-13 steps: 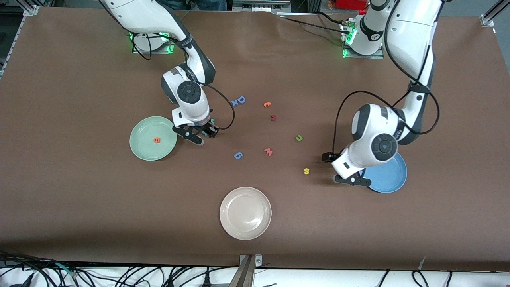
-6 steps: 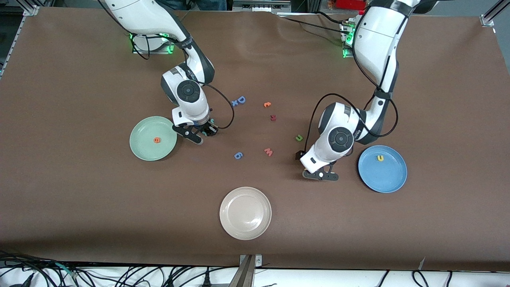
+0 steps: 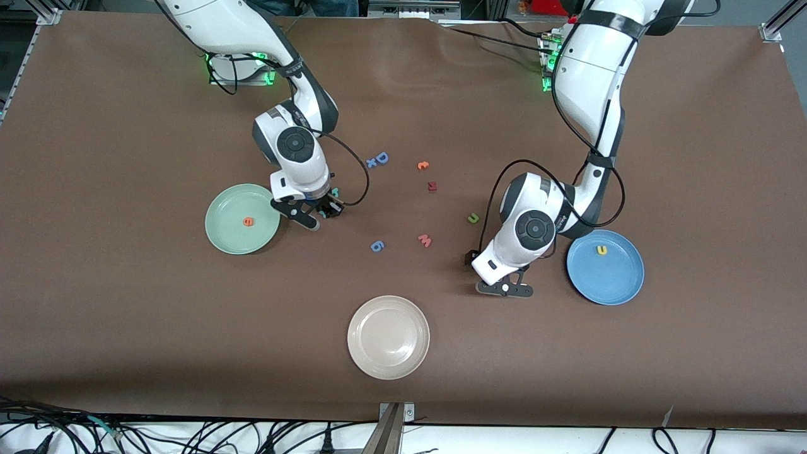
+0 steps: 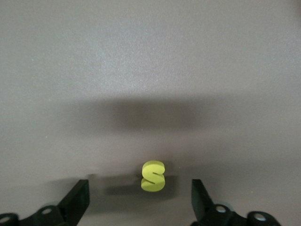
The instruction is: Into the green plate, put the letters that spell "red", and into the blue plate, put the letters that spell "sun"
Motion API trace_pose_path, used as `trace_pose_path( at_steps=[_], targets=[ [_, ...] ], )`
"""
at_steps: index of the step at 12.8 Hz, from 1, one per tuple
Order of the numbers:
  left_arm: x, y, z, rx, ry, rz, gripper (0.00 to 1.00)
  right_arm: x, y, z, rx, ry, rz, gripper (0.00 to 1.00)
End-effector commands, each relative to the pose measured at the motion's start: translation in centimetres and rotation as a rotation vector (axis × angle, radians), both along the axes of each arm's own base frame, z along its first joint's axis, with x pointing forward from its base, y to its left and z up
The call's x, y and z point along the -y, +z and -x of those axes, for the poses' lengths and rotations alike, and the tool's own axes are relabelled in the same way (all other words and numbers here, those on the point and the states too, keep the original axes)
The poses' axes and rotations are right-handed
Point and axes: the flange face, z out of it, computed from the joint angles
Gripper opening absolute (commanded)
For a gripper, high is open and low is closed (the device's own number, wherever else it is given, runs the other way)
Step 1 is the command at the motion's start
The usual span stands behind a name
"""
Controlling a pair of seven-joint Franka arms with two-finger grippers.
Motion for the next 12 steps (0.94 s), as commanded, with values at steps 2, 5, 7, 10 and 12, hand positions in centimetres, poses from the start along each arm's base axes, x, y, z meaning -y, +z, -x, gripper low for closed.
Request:
trace_pose_path(
  at_steps=[2, 5, 7, 10, 12],
  targets=[
    [0.1, -0.7, -0.7, 0.012, 0.004, -0.026, 0.73, 3.8, 4.9, -3.2, -0.054, 0.082, 0.074, 0.06],
    [0.1, -0.7, -0.7, 0.015, 0.004, -0.025, 0.41, 9.0, 5.8, -5.1, -0.128, 0.168, 0.132, 0.06],
    [0.3, -0.3, -1.0, 0.023, 0.003, -0.021, 0.31, 11.5, 4.9, -5.3, -0.178, 0.179, 0.155, 0.08],
    [0.3, -0.3, -1.1, 0.025, 0.023, -0.022, 0.23, 12.5, 4.2, -5.0, -0.199, 0.179, 0.159, 0.93],
    [-0.1, 0.3, -1.4, 0.031, 0.022, -0.025, 0.22, 11.3, 4.9, -4.8, -0.191, 0.181, 0.149, 0.99]
  ],
)
